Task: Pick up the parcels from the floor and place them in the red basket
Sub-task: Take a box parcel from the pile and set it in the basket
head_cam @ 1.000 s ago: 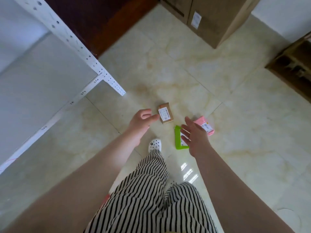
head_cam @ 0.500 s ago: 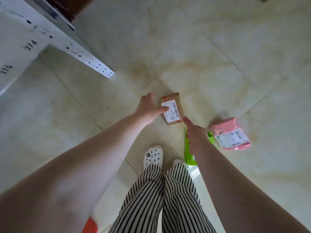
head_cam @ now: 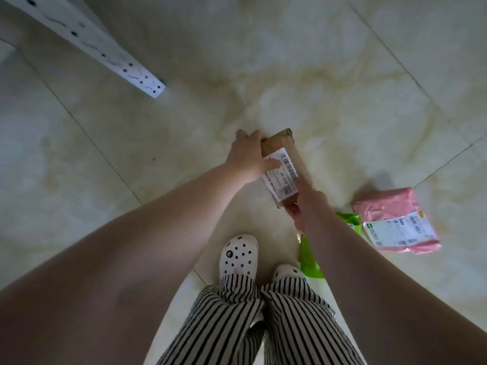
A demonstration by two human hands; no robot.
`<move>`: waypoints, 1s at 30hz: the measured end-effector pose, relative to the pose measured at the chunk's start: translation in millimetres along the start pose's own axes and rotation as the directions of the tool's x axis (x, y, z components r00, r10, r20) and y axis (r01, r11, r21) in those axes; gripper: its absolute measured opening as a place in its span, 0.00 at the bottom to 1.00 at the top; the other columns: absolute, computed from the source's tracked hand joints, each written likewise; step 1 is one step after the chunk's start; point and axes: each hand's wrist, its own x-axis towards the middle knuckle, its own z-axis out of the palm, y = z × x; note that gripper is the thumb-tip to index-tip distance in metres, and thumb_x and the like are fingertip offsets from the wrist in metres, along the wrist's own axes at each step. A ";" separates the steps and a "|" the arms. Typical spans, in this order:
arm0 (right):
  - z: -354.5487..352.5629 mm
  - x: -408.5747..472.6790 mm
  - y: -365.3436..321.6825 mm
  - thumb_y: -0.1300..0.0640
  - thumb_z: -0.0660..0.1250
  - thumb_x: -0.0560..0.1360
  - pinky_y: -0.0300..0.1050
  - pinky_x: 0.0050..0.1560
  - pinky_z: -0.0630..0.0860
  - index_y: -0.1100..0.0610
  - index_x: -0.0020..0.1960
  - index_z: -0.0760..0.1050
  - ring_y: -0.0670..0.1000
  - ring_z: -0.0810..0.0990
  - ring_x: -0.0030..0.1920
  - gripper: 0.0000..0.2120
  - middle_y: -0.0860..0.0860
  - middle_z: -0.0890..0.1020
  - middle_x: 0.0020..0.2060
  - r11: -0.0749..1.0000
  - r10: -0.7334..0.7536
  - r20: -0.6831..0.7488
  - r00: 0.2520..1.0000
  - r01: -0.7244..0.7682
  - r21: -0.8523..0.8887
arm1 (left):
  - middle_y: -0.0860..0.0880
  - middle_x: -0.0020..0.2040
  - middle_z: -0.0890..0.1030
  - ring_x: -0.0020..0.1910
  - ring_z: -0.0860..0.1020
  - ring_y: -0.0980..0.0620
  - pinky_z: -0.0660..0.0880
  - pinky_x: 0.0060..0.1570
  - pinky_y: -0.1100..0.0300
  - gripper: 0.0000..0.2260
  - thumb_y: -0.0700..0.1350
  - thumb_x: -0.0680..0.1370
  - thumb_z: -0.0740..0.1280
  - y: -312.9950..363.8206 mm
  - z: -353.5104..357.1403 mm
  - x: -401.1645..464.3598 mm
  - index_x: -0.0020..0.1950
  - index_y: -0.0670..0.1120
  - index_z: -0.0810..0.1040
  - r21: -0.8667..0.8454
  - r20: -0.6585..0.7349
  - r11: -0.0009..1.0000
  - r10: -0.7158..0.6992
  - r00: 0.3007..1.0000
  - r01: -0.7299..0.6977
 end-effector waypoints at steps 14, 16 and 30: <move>0.3 -299.1 -26.4 0.50 0.74 0.72 0.56 0.53 0.80 0.50 0.46 0.76 0.56 0.83 0.47 0.09 0.53 0.84 0.46 0.770 -0.556 0.182 0.811 0.586 -0.254 | 0.48 0.56 0.84 0.53 0.82 0.49 0.78 0.58 0.49 0.40 0.49 0.65 0.80 33.7 -173.4 -275.2 0.73 0.49 0.66 -0.719 -0.273 0.691 -0.380 0.884 0.075; -1.5 -348.8 -27.2 0.49 0.73 0.72 0.54 0.53 0.80 0.53 0.51 0.76 0.57 0.83 0.50 0.12 0.55 0.84 0.50 0.716 -0.577 0.260 0.774 0.633 -0.295 | 0.50 0.56 0.84 0.52 0.82 0.52 0.78 0.55 0.56 0.35 0.47 0.67 0.79 37.8 -198.0 -322.2 0.71 0.50 0.70 -0.738 -0.324 0.673 -0.412 0.852 0.045; -1.7 -563.5 99.2 0.55 0.72 0.75 0.41 0.41 0.79 0.53 0.50 0.78 0.46 0.83 0.42 0.06 0.48 0.85 0.44 0.514 -0.346 0.703 0.621 0.752 -0.412 | 0.55 0.45 0.85 0.40 0.81 0.62 0.78 0.42 0.65 0.21 0.47 0.67 0.78 -19.7 -218.2 -593.8 0.59 0.53 0.80 -0.912 -0.388 0.387 -0.696 0.604 -0.139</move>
